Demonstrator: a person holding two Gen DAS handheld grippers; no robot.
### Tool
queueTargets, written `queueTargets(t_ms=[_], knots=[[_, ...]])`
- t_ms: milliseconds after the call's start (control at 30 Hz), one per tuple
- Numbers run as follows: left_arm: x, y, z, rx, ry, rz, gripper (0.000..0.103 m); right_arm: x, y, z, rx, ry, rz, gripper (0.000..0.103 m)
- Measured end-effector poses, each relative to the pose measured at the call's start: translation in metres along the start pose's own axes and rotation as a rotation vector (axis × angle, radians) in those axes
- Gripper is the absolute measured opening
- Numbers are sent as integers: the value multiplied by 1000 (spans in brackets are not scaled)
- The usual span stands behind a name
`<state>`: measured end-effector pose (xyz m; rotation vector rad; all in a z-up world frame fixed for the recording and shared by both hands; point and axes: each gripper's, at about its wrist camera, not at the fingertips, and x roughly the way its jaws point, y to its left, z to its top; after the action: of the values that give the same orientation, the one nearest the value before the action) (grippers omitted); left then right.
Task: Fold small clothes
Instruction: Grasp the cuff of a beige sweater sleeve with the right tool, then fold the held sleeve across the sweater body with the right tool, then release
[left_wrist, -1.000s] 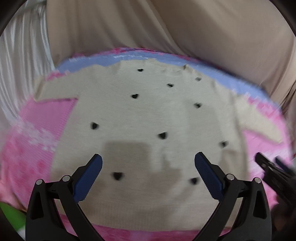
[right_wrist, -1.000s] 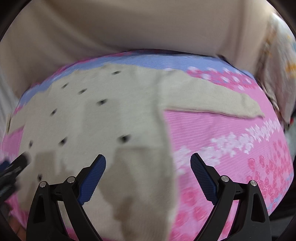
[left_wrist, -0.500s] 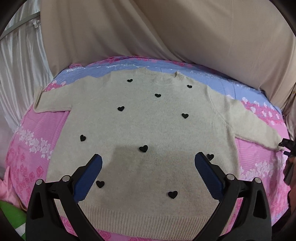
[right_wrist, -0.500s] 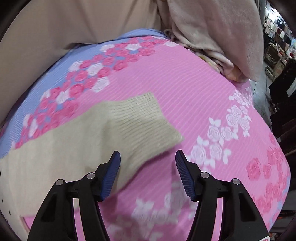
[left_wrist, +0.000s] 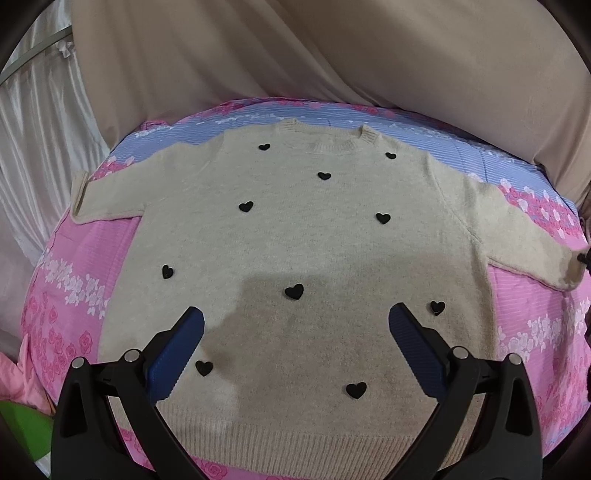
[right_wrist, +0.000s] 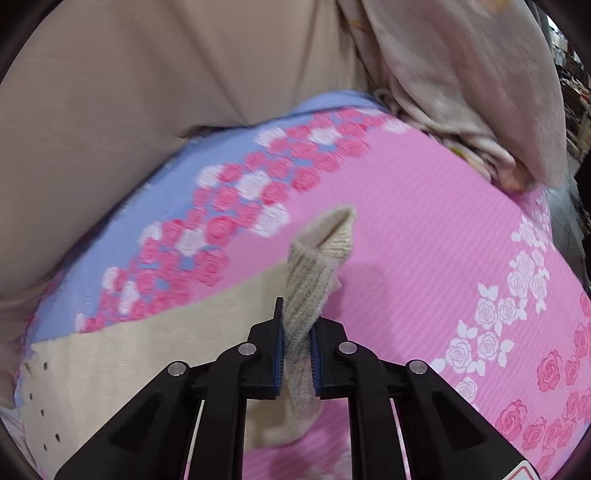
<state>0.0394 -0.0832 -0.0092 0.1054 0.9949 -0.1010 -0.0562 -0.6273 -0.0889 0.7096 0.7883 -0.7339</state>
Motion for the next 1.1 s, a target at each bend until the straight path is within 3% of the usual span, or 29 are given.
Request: queueTargets(t_ms=[300,500,633,800,967,1100], knots=[[4,10,3,-24,-3,-66,98,-75,129,-2,-170,-58,260,10],[2,24,3,-51,-21,-75,98,-79,181,-32,-246,-12,307,11],[9,37,-3,-85,-1,-63,98,-84,246,-54,-335,60,434,11],[13,56,2,-140,-11,-59,98,-90,357,-104,-472,177,607,11],[23,81,10,-203,-14,-63,98,-73,449,-172,-611,288,640,11],[42,100,14,-230,19,-74,98,-56,503,-231,-748,384,650,21]])
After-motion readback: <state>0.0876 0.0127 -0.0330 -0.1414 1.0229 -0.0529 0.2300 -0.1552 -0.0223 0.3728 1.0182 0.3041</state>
